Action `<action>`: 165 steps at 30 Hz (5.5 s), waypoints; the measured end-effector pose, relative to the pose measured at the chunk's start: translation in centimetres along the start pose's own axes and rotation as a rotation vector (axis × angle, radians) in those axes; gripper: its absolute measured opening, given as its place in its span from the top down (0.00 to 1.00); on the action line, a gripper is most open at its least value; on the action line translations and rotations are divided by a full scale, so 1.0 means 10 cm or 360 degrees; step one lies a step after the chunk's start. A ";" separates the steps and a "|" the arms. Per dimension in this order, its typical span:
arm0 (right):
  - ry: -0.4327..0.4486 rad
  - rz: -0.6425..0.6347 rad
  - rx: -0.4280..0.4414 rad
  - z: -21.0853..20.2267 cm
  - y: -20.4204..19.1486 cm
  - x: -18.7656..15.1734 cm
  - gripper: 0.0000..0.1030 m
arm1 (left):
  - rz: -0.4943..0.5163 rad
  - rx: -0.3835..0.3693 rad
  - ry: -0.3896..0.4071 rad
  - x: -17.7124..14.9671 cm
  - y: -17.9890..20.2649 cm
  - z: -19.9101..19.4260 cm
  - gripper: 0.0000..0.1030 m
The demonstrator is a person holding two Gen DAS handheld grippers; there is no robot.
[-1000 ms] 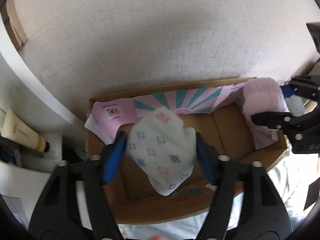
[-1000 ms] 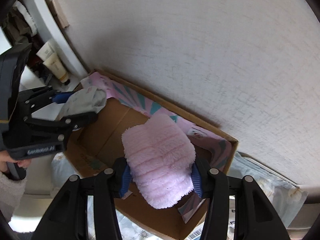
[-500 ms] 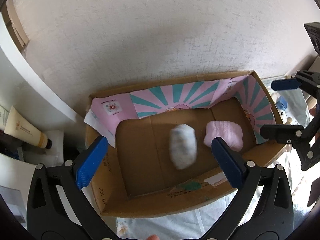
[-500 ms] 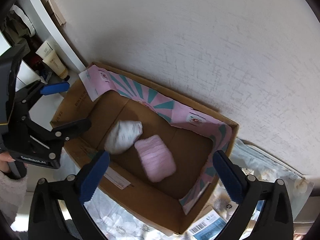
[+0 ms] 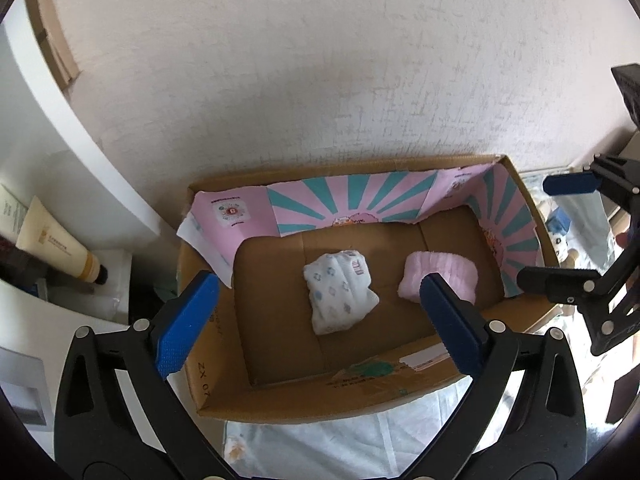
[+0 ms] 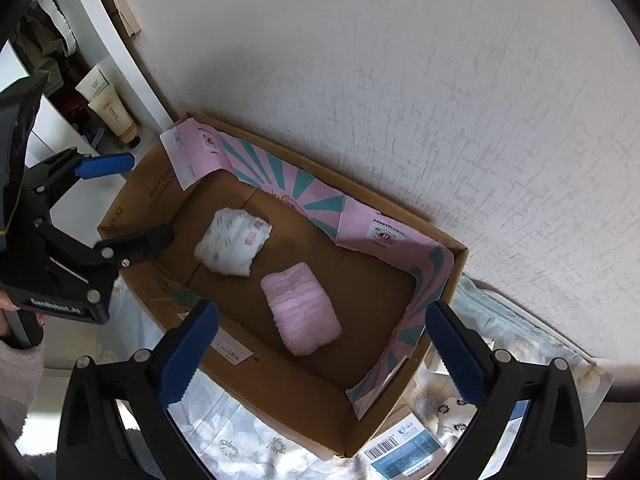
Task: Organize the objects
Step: 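Withdraw both tools from the box back toward the remaining items, then grasp the SUPER DEER carton with the left tool while the right tool grasps the small blue box, then carry the carton and blue box into the cardboard box and release both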
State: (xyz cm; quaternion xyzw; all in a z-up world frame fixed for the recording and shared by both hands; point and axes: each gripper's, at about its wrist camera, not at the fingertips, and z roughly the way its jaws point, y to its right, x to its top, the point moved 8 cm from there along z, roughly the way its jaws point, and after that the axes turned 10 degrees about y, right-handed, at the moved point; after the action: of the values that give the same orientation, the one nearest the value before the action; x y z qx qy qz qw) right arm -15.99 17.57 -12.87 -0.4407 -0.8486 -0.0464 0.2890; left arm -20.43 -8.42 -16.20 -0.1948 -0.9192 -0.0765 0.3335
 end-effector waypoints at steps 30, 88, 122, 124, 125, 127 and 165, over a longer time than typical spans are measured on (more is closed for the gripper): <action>0.0432 -0.0045 -0.0153 -1.59 0.91 0.22 0.00 | 0.0063 -0.0131 0.0342 0.94 0.82 -1.04 0.00; 0.0050 0.0011 0.0059 -0.13 2.38 -1.53 0.27 | 0.0367 -0.0156 0.0190 -1.18 3.28 0.51 0.00; 0.0074 -0.0017 0.0035 -0.18 2.39 -1.55 0.69 | 0.0291 -0.0312 0.0107 -1.06 3.16 0.43 0.13; 0.0090 -0.0012 0.0029 -0.26 2.38 -1.54 0.69 | 0.0298 -0.0341 0.0130 -0.99 3.18 0.33 0.13; 0.0099 -0.0007 0.0027 -0.31 2.38 -1.54 0.69 | 0.0301 -0.0355 0.0143 -0.93 3.19 0.26 0.13; 0.0120 0.0002 0.0022 -0.44 2.36 -1.51 0.69 | 0.0299 -0.0378 0.0175 -0.82 3.20 0.14 0.13; 0.0265 -0.0197 0.0308 -0.65 0.19 0.26 0.69 | -0.0008 -0.0069 0.0218 0.67 0.15 -0.06 0.13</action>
State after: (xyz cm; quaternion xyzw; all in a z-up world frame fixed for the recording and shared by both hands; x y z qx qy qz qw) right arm -12.77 18.46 -6.45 -0.3522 -0.8478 -0.0184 0.3961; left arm -24.13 -5.12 -11.42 -0.1941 -0.8929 -0.1105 0.3910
